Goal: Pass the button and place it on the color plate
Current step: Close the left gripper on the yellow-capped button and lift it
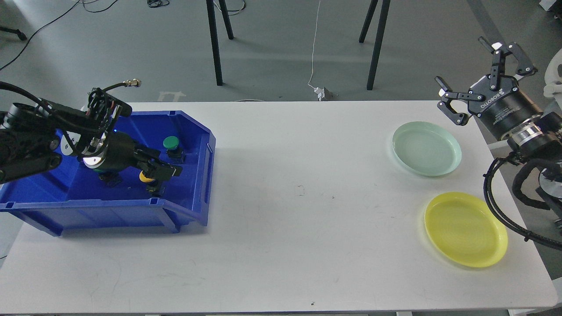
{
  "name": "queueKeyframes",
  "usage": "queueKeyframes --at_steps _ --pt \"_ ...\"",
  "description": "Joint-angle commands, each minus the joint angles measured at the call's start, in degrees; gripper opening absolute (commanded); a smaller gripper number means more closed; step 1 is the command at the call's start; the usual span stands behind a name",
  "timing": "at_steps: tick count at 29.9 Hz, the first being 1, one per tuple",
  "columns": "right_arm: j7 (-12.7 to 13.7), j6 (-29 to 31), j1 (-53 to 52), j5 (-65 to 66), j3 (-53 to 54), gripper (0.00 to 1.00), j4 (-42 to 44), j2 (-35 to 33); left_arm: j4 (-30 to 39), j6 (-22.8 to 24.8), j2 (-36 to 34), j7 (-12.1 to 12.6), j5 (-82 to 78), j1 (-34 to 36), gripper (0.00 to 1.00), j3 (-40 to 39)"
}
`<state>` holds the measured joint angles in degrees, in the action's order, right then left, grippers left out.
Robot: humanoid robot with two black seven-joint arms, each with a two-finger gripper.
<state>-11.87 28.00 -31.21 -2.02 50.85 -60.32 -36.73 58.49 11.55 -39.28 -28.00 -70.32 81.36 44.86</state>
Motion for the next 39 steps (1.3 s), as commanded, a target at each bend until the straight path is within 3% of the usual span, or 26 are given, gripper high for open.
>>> queueKeyframes --at_steps 1,23,39 --pt "0.0 0.0 0.0 0.0 0.0 0.99 0.0 0.1 -1.9 -0.1 0.3 0.0 0.0 -2.3 0.84 -0.7" --pt "0.0 0.0 1.2 0.0 0.0 0.99 -0.1 0.3 -8.7 -0.1 1.6 0.0 0.1 -5.8 0.84 -0.8" --pt "-0.1 0.0 1.7 0.0 0.1 0.99 -0.1 0.3 -9.1 0.2 1.7 0.0 0.0 -7.0 0.79 -0.7"
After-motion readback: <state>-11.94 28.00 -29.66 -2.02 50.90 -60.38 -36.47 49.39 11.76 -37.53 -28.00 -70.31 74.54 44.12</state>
